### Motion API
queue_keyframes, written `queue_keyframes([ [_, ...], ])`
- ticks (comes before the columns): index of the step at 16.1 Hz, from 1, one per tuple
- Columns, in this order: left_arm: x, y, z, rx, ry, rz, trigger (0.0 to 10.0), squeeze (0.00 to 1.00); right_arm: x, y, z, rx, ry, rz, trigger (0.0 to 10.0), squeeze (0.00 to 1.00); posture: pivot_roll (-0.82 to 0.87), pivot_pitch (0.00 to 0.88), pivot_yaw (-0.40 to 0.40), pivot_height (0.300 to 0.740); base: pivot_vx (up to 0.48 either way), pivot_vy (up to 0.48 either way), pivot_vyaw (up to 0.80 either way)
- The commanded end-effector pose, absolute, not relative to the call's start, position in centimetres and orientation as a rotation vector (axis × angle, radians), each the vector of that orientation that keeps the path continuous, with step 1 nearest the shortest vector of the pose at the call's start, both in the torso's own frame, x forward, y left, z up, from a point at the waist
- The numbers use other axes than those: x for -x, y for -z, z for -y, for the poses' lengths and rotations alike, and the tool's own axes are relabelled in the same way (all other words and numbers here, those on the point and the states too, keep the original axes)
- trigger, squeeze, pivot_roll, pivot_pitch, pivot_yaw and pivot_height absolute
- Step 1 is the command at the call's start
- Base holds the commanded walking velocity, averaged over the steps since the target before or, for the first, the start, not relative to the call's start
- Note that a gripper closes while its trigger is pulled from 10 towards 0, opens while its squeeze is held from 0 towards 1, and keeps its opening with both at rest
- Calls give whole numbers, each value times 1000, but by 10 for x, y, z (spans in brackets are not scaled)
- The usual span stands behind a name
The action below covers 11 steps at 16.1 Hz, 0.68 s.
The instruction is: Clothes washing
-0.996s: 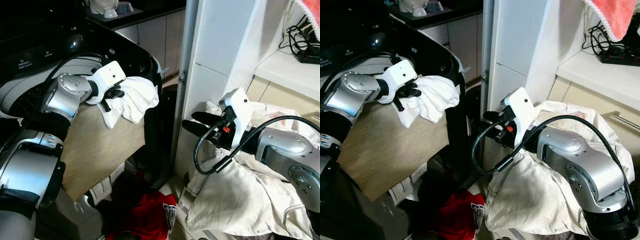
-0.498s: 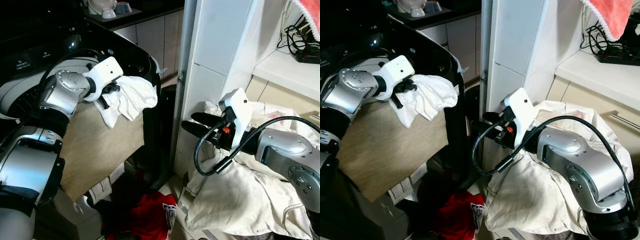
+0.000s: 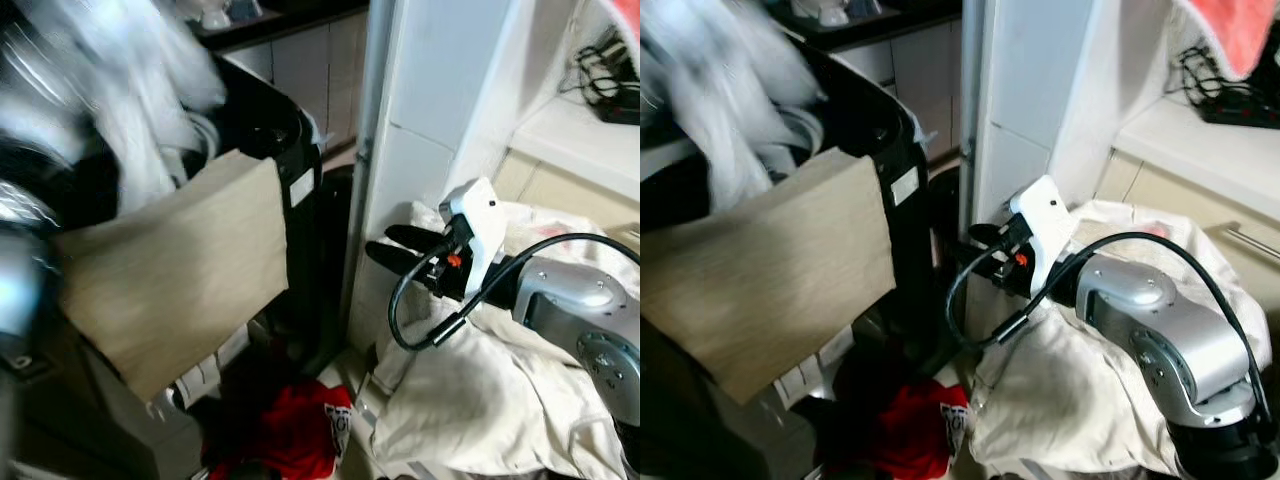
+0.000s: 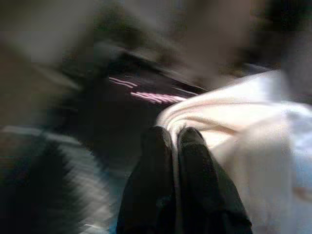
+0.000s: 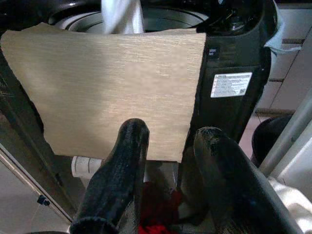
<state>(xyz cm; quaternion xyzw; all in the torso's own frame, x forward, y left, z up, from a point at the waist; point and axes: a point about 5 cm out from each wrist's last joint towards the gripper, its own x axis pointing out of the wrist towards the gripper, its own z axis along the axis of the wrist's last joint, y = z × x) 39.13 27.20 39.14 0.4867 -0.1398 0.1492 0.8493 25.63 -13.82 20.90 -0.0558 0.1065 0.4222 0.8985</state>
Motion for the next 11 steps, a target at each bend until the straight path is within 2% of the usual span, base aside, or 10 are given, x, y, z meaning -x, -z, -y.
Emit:
queue_keyframes([
  [1,-387,-407,-272,-1077,-366,354,0,0,-257,-214,140,128,-863,-194,10000,0,-107,0,61,740,0,0,0],
  [2,-386,-413,-273,-1111,-381,351,0,0,-257,-214,140,128,-863,-193,10000,0,-107,0,61,740,0,0,0],
  [3,-397,-380,-274,-1119,-263,148,8157,0,-257,-213,137,125,-875,-192,10000,0,-101,0,64,740,0,0,0],
  [4,-401,-364,-272,-1091,-189,76,10000,0,-257,-213,136,125,-879,-193,10000,0,-101,0,64,740,0,0,0],
  [5,-407,-321,-267,-947,-4,-96,10000,0,-255,-212,134,128,-888,-196,10000,0,-102,0,68,740,0,0,0],
  [6,-407,-294,-267,-839,58,-200,10000,561,-254,-211,133,129,-893,-198,10000,0,-104,0,70,740,0,0,0],
  [7,-406,-278,-267,-783,110,-277,10000,1000,-252,-210,132,132,-900,-203,10000,0,-108,0,72,740,0,0,0],
  [11,-404,-279,-270,-700,150,-339,10000,1000,-249,-208,132,136,-910,-216,10000,0,-107,0,71,740,0,0,0],
])
